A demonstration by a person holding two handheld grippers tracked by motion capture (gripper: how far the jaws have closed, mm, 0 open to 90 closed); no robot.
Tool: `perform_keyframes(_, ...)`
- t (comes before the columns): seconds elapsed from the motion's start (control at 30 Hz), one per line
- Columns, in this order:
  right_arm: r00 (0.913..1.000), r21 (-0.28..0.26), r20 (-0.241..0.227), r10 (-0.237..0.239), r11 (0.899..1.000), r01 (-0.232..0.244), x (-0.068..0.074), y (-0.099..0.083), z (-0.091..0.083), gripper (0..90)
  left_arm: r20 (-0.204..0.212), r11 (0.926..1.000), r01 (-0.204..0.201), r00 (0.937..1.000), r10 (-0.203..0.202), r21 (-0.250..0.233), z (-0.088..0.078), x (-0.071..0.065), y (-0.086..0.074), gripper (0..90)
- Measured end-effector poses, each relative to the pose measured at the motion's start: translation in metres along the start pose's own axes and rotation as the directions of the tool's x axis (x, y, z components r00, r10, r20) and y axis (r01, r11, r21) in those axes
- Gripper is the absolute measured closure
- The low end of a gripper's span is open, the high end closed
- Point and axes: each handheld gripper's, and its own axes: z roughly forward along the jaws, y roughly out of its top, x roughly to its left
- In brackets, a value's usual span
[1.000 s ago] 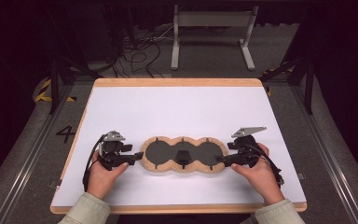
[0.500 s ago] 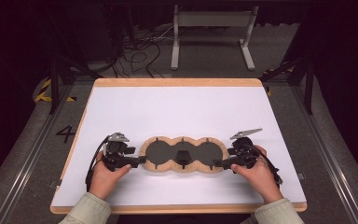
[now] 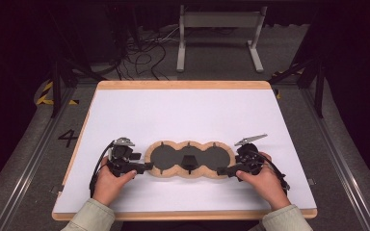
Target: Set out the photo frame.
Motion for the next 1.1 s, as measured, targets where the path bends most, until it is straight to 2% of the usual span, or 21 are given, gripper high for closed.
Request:
perform_keyframes(0.2, 0.9999, -0.03, -0.011, -0.003, 1.0, 0.002, -0.003, -0.003, 0.0, 9.3, 0.063, 0.9993, 0.013, 0.9979, -0.016, 0.036, 0.007, -0.003, 0.001, 27.1)
perform_keyframes(0.43, 0.9998, -0.049, -0.017, -0.008, 0.999, 0.007, -0.004, -0.005, 0.0, 9.5, 0.069, 0.9987, 0.035, 0.9969, -0.037, 0.038, 0.009, -0.006, 0.002, 25.4)
perform_keyframes(0.7, 0.9999, -0.066, -0.01, 0.005, 0.998, -0.005, -0.005, -0.008, -0.001, 13.6, 0.066, 0.9986, 0.036, 0.9971, -0.039, 0.039, 0.009, -0.006, 0.002, 25.5)
perform_keyframes(0.77, 0.9997, -0.053, -0.008, 0.023, 0.998, -0.023, -0.004, -0.008, -0.003, 13.8, 0.068, 0.9986, 0.034, 0.997, -0.037, 0.039, 0.009, -0.006, 0.002, 25.5)
perform_keyframes(1.0, 0.9996, 0.001, 0.011, 0.026, 1.0, -0.026, 0.004, -0.009, -0.006, 13.6, 0.056, 0.9986, 0.029, 0.9979, -0.031, 0.043, 0.009, -0.006, 0.003, 25.5)
perform_keyframes(1.1, 0.9987, 0.019, 0.022, 0.046, 0.999, -0.046, 0.006, -0.008, -0.007, 17.1, 0.056, 0.9985, 0.037, 0.9977, -0.039, 0.041, 0.01, -0.007, 0.003, 25.5)
